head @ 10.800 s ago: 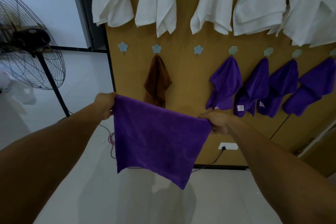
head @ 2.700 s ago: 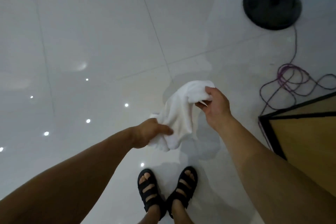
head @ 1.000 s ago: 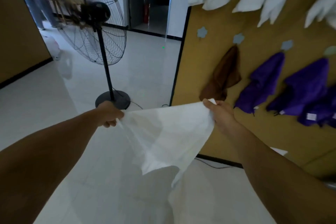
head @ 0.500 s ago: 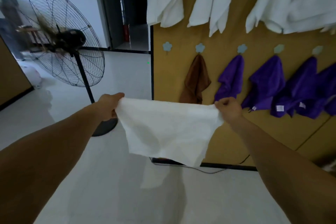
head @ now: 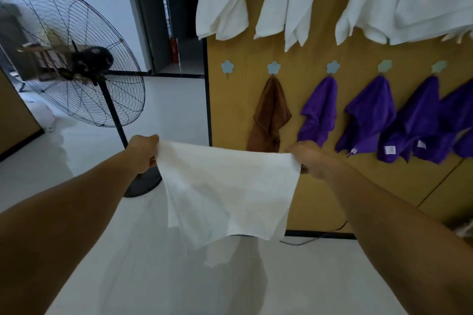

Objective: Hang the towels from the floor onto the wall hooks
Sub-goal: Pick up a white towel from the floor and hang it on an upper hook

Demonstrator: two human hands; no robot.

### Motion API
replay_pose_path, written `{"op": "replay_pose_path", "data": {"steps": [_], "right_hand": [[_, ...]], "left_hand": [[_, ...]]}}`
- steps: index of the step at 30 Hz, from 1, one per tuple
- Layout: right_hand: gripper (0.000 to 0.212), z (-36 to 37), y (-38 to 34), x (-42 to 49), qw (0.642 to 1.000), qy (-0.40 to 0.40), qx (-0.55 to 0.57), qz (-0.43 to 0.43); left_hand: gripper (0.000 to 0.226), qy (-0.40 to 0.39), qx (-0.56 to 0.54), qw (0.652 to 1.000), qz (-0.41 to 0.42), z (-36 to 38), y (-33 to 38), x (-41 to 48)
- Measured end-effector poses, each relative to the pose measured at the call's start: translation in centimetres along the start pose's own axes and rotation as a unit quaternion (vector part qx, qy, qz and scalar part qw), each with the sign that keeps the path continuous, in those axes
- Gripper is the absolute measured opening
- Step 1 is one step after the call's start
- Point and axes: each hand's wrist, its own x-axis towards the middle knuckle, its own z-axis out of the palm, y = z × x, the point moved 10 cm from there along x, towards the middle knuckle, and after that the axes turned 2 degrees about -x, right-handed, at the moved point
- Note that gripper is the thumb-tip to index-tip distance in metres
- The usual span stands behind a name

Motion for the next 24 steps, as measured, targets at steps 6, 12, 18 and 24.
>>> {"op": "replay_pose_path", "data": {"steps": [6, 12, 18, 24], "right_hand": [[0.032, 2.8, -0.4, 0.2, 0.998, -0.068, -0.017, 0.006], [0.02, 4.5, -2.5, 0.0, 0.995, -0.056, -0.064, -0.055], [0.038, 3.5, -3.4, -0.6, 0.991, 0.001, -0.109, -0.082], [0.04, 3.1, -5.0, -1.2, 0.98, 0.067, -0.136, -0.128]], "left_hand": [[0.011, -0.043, 0.118, 0.992, 0.028, -0.6, 1.9, 1.1], [0.01, -0.145, 0.211, 0.962, 0.098, 1.3, 3.7, 1.2], [0.034, -0.29, 0.157, 0.943, 0.04, 2.6, 1.9, 0.8], [0.037, -0.308, 0.36, 0.862, 0.179, 4.6, 4.0, 0.3]]}}
